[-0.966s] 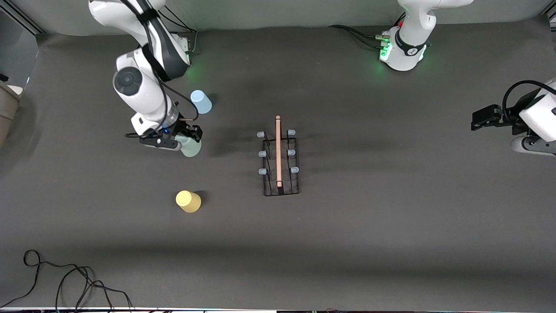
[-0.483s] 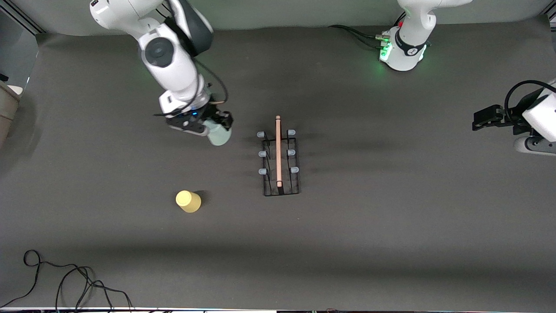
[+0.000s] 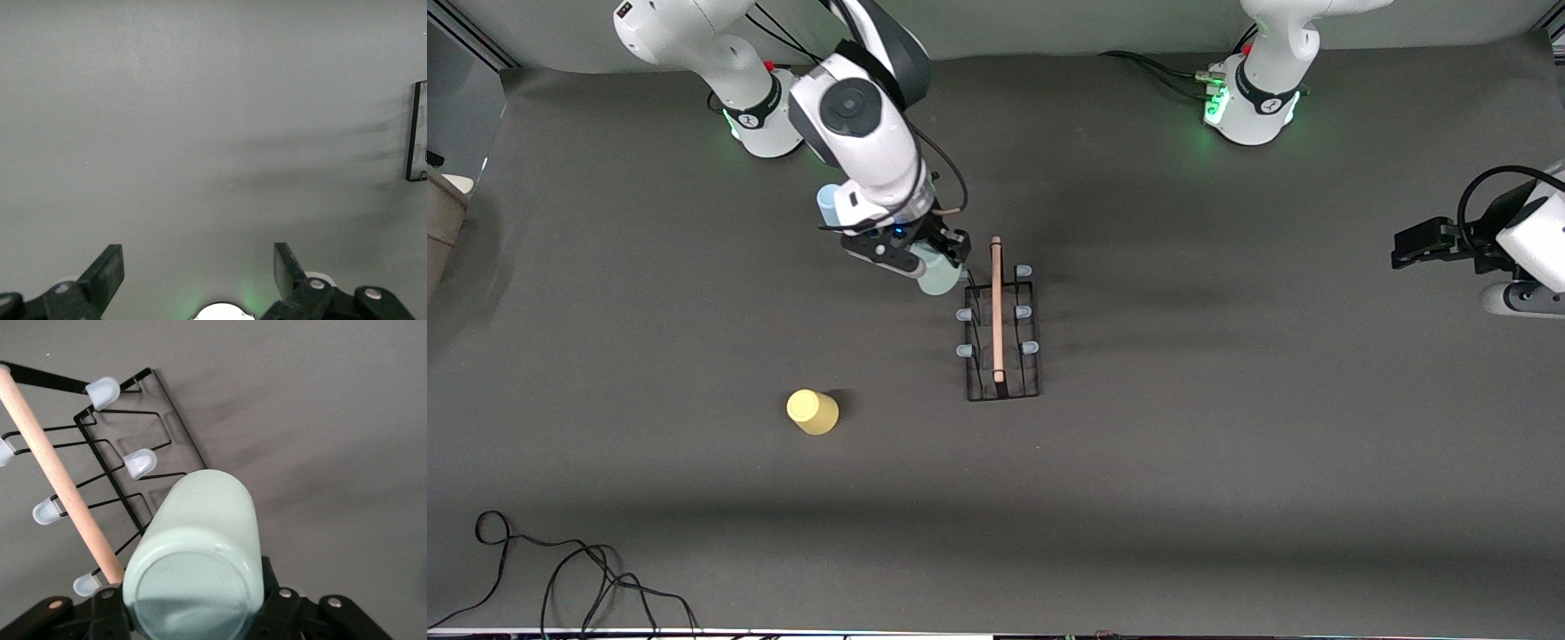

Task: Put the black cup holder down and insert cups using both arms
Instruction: 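Carry the green cup with the right gripper over the rack, then lower the green cup onto a rack peg and open the right gripper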

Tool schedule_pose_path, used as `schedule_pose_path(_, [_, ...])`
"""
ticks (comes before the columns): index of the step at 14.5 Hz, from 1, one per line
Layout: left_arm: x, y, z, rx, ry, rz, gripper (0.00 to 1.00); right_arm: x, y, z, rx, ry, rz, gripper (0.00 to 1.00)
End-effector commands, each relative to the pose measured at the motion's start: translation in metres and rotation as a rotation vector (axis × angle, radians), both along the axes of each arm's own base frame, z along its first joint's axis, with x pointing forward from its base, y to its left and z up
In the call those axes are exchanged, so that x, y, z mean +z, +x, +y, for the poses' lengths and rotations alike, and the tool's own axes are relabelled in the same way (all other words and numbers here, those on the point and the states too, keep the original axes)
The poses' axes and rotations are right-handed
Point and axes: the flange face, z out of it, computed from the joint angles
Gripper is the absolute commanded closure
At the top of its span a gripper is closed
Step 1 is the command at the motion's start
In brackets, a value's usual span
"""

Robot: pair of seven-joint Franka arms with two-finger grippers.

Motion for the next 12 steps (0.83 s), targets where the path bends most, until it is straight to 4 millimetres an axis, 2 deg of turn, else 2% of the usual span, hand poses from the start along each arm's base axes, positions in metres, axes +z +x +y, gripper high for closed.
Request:
schedule_pose_path(1, [0.003, -0.003, 0.005, 0.012, 0.008, -0.001, 0.0, -0.008, 0.006, 0.024, -0.036, -0.001, 0.007, 1.0])
schedule_pose_path(5, [0.001, 0.001, 0.006, 0.015, 0.022, -0.017, 0.0, -0.027, -0.001, 0.032, -0.016, -0.026, 0.024, 1.0])
schedule_pose_path(6, [0.0, 0.0, 0.004, 0.018, 0.023, -0.016, 0.0, -0.033, -0.001, 0.032, -0.017, -0.031, 0.029, 0.95])
schedule_pose_path(8, [-0.005, 0.003, 0.005, 0.021, 0.02, -0.011, 0.0, -0.04, 0.0, 0.034, -0.025, -0.03, 0.026, 0.06])
schedule_pose_path(9, [-0.004, 0.003, 0.005, 0.021, 0.019, -0.011, 0.0, -0.041, 0.0, 0.034, -0.037, -0.031, 0.027, 0.0])
schedule_pose_path(12, [-0.005, 0.005, 0.001, 0.015, 0.024, -0.02, 0.0, -0.037, 0.002, 0.034, -0.037, -0.027, 0.02, 0.0])
